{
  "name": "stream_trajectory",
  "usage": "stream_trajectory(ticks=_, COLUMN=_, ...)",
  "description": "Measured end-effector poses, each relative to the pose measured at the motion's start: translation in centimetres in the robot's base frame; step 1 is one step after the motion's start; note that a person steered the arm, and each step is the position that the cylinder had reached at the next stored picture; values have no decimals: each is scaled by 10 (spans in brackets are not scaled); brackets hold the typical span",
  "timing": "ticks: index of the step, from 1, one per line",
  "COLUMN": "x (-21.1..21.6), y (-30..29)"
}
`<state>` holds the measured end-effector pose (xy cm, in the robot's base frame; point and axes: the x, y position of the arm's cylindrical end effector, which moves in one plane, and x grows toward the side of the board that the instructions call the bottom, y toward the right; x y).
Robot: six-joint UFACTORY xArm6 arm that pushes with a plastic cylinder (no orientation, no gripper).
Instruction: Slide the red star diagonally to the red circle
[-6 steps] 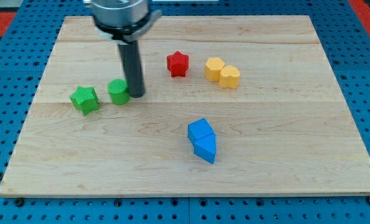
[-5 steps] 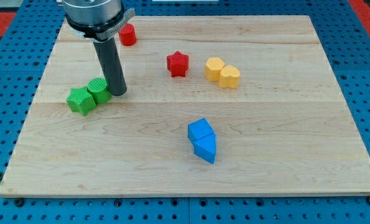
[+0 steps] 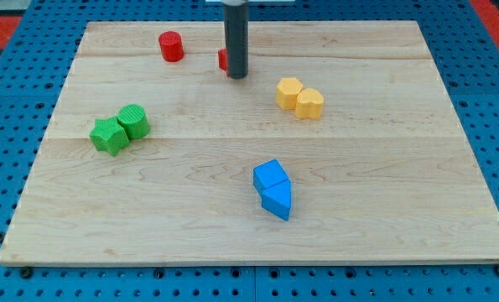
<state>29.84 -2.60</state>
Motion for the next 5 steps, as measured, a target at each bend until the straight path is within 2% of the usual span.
stream_trajectory(ticks=2, x=-19, y=53)
stream_trajectory(ticks=3, x=-34, y=43)
stream_trajectory(ticks=5, x=-37, y=-28)
